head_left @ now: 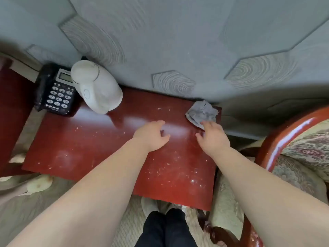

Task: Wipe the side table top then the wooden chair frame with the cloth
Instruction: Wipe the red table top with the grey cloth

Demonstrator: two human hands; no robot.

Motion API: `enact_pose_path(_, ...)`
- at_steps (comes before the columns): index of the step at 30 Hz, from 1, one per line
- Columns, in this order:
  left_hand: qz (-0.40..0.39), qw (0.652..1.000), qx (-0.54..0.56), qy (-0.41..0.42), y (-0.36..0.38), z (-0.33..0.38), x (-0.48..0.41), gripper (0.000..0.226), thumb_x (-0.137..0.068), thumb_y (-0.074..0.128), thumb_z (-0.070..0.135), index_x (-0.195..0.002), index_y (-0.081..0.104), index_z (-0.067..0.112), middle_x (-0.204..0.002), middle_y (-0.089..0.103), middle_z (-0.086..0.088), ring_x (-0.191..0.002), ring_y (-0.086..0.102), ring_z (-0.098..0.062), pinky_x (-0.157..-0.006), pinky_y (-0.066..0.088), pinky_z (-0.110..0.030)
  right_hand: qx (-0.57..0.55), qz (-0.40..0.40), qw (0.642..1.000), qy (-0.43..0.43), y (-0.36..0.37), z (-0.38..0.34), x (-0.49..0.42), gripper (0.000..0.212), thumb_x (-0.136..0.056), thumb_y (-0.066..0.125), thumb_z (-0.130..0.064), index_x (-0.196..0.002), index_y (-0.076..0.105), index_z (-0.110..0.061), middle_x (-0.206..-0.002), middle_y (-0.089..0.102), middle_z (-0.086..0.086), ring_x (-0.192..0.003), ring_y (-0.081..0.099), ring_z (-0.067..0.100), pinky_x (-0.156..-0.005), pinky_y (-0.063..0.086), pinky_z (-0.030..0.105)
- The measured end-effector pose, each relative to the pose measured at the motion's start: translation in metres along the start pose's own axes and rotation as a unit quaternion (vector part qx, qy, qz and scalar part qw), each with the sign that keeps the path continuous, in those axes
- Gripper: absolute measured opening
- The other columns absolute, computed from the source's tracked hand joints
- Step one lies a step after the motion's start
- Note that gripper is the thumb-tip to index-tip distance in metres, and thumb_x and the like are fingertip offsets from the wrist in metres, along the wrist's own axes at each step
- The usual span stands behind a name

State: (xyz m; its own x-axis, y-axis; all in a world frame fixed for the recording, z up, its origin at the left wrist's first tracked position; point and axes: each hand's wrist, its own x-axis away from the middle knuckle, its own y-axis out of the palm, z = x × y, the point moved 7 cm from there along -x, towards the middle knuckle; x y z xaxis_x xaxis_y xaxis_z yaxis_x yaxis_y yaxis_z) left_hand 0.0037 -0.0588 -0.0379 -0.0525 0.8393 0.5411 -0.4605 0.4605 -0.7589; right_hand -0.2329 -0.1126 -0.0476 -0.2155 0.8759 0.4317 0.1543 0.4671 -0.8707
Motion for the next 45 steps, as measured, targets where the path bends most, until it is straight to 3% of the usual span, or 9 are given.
enact_pose_path(8,0.092,0.993,-0.065,0.023,0.035,-0.013,-0.037,0.049,-0.096,0.057,0.052,-0.136,0.062,0.025,-0.129,0.067,0.002,-0.121,0.06,-0.026,-0.102,0.044,-0.041,0.097,-0.008,0.995,0.032,0.041,0.008,-0.054,0.067,-0.096,0.064,-0.049,-0.15,0.037,-0.02,-0.149,0.042,0.02,-0.133,0.045,0.041,-0.1,0.047,0.051)
enact_pose_path(12,0.118,0.99,-0.073,0.026,0.044,-0.02,-0.041,0.038,-0.091,0.057,0.051,-0.116,0.067,0.025,-0.112,0.067,0.003,-0.109,0.061,-0.027,-0.091,0.048,-0.041,0.082,0.026,0.996,0.032,0.045,0.011,-0.066,0.042,-0.097,0.06,-0.035,-0.134,0.052,-0.018,-0.129,0.055,0.019,-0.117,0.054,0.041,-0.092,0.046,0.048)
enact_pose_path(19,0.111,0.993,-0.041,0.012,0.031,-0.016,-0.03,0.033,-0.094,0.06,0.047,-0.118,0.069,0.026,-0.117,0.07,0.005,-0.115,0.061,-0.026,-0.094,0.048,-0.038,0.049,0.075,0.995,0.042,0.015,0.003,-0.041,0.027,-0.086,0.061,-0.035,-0.106,0.059,-0.016,-0.097,0.066,0.008,-0.099,0.059,0.036,-0.085,0.039,0.044)
enact_pose_path(23,0.107,0.994,-0.014,0.01,0.008,-0.007,-0.007,0.039,-0.096,0.061,0.046,-0.127,0.069,0.025,-0.121,0.071,0.005,-0.12,0.06,-0.024,-0.101,0.048,-0.038,-0.034,0.068,0.997,0.034,-0.008,-0.006,-0.011,0.026,-0.088,0.061,-0.026,-0.107,0.055,-0.01,-0.106,0.059,0.014,-0.104,0.055,0.038,-0.085,0.047,0.047)
enact_pose_path(26,0.101,0.995,-0.004,0.007,-0.01,-0.001,0.018,0.043,-0.097,0.06,0.047,-0.133,0.066,0.026,-0.125,0.07,0.004,-0.124,0.058,-0.023,-0.104,0.047,-0.037,-0.131,0.033,0.99,0.032,-0.022,-0.016,0.013,0.019,-0.092,0.056,-0.018,-0.107,0.044,-0.013,-0.092,0.06,0.012,-0.083,0.058,0.037,-0.072,0.051,0.046)
enact_pose_path(29,0.089,0.996,0.007,0.001,-0.024,-0.001,0.047,0.044,-0.097,0.06,0.048,-0.135,0.065,0.025,-0.125,0.07,0.005,-0.125,0.058,-0.022,-0.103,0.048,-0.038,-0.13,0.01,0.991,0.004,-0.037,-0.036,0.037,0.027,-0.096,0.053,-0.016,-0.12,0.041,-0.016,-0.084,0.056,0.005,-0.073,0.053,0.033,-0.062,0.042,0.04)
enact_pose_path(31,0.085,0.996,0.013,-0.002,-0.034,-0.006,0.069,0.044,-0.097,0.061,0.048,-0.134,0.065,0.025,-0.124,0.071,0.005,-0.124,0.06,-0.023,-0.102,0.05,-0.039,-0.134,-0.015,0.991,-0.013,-0.043,-0.052,0.051,0.035,-0.097,0.052,-0.021,-0.131,0.044,-0.022,-0.087,0.06,0.004,-0.076,0.059,0.032,-0.065,0.05,0.043)
enact_pose_path(34,0.079,0.997,0.014,-0.018,-0.044,-0.022,0.104,0.043,-0.097,0.061,0.046,-0.136,0.063,0.027,-0.126,0.069,0.007,-0.126,0.057,-0.021,-0.103,0.047,-0.037,-0.135,-0.064,0.988,-0.033,-0.045,-0.075,0.067,0.034,-0.092,0.047,-0.024,-0.125,0.051,-0.03,-0.087,0.066,0.003,-0.074,0.065,0.028,-0.069,0.058,0.046)
enact_pose_path(45,0.124,0.982,0.031,-0.14,-0.06,-0.131,0.214,0.047,-0.097,0.058,0.05,-0.139,0.06,0.028,-0.13,0.066,0.004,-0.126,0.058,-0.024,-0.102,0.047,-0.04,-0.096,-0.1,0.978,-0.157,-0.028,-0.198,0.1,0.024,-0.091,0.048,-0.022,-0.112,0.058,-0.025,-0.089,0.065,0.005,-0.083,0.061,0.034,-0.074,0.055,0.043)
